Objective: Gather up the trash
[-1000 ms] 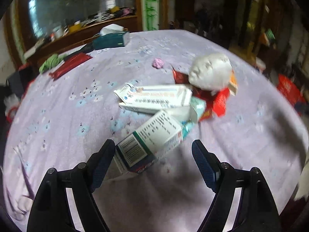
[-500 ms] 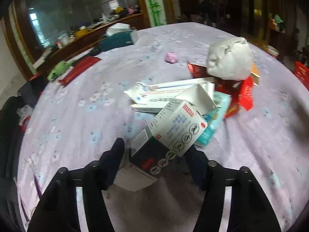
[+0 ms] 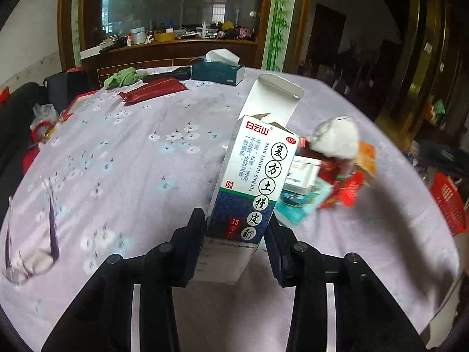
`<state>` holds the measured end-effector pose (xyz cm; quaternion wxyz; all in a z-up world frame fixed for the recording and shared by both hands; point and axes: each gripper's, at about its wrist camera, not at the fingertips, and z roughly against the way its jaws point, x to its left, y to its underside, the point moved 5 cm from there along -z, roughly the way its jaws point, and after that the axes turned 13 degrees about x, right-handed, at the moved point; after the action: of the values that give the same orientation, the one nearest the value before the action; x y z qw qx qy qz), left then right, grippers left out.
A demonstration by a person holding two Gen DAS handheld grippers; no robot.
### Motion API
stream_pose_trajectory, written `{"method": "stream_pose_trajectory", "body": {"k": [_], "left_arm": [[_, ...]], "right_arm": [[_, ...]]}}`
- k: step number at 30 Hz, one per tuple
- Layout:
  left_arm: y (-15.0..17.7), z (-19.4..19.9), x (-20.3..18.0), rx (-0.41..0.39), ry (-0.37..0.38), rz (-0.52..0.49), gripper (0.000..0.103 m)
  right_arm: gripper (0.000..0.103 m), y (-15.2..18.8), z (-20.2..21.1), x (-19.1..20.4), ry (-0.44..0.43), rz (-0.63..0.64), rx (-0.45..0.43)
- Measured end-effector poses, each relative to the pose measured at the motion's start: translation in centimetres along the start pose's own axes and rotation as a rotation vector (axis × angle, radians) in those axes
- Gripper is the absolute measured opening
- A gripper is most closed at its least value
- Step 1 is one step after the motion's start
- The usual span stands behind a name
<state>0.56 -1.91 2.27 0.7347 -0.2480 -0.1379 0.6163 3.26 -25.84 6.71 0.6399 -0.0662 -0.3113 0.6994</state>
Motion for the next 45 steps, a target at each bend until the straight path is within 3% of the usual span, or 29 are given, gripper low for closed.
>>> {"method": "stream_pose_trajectory", "body": {"k": [4, 8, 9, 10, 13, 16, 23, 27, 36, 45], "left_arm": [[1.3, 1.3, -1.6, -0.034, 0.02, 0.006, 0.039], [2.0, 1.6, -2.9, -0.051, 0.019, 0.001, 0.039], [2.0, 1.5, -3.1, -0.05, 0.019, 0.004, 0.039], [2.1, 1.4, -3.2, -0.051, 0.023, 0.011, 0.039], [2.3, 1.2, -3.2, -0.053, 0.019, 0.028, 0.039], [2.4, 1.5, -3.4, -0.081, -0.023, 0.034, 0.039], [2.2, 2.1, -5.7, -0.128, -0.031, 0.025, 0.039], [2.4, 2.2, -7.8, -0.147, -0.014, 0.002, 0.039], [3.1, 1.8, -12.4, -0.132, 0.012, -0.083, 0.039], [3.2, 1.4, -13.9, -0.116, 0.007, -0.119, 0.039]], "right_arm": [[0.064, -2.4, -2.4, 0.9, 0.036, 0.034, -0.004], [0.064, -3.8, -6.1, 1.9, 0.046, 0.063, 0.057], [0.052, -3.8, -6.9, 2.1, 0.055, 0.071, 0.077], [0.032, -3.8, -7.7, 2.1, 0.074, 0.079, 0.094], [0.013, -3.1, -8.0, 2.6, 0.105, 0.117, 0.094], [0.003, -2.0, -5.8, 3.0, 0.172, 0.158, 0.025], [0.002, 0.9, 0.8, 2.4, 0.257, 0.16, -0.113], [0.002, 3.3, 3.8, 0.8, 0.353, 0.148, -0.17], [0.002, 7.1, 5.6, -3.2, 0.473, 0.092, -0.174], [0.002, 8.2, 6.6, -4.1, 0.501, 0.082, -0.197]]}}
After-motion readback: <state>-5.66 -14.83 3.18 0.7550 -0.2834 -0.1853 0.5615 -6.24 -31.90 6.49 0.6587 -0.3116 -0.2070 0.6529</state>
